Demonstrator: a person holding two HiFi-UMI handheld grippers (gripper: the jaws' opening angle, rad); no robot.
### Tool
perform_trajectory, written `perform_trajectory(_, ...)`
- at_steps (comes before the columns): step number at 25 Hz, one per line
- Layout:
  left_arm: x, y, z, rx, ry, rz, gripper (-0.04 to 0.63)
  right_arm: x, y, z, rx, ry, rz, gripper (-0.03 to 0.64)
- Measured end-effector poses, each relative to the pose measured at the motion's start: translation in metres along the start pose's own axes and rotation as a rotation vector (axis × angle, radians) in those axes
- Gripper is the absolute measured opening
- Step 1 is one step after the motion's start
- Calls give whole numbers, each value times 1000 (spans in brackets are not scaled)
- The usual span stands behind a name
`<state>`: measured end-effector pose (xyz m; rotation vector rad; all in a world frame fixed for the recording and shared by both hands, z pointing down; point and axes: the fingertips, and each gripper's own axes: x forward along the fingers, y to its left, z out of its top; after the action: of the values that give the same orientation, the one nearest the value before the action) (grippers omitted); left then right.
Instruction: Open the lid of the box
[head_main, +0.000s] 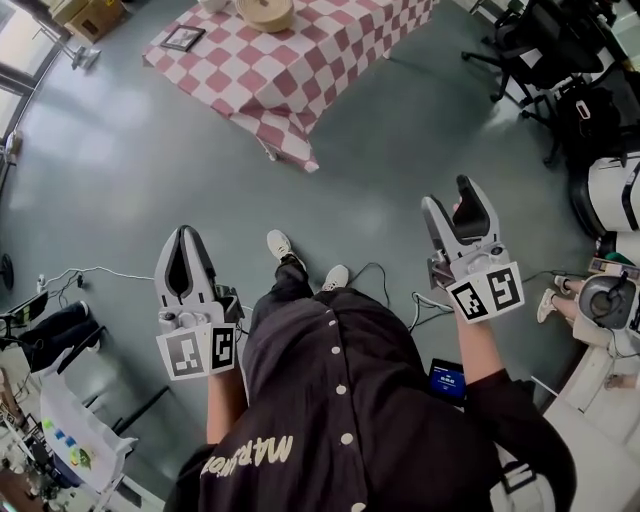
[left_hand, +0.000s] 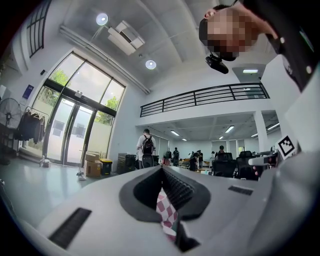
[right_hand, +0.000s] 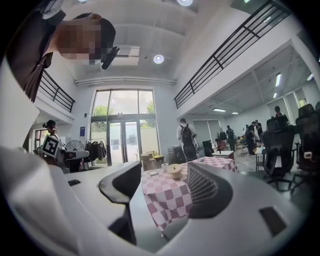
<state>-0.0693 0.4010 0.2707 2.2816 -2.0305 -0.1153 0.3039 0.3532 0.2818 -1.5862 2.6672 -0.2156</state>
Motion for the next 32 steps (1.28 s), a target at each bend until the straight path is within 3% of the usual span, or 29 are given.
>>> perform_trajectory(16,101,63,11,-3,-22,-80,11,132,5,23,-16,-33,2,272)
perform_trajectory(32,150,139,22,6,-46,-97,11,217,42,29,-19,-71,-13,268)
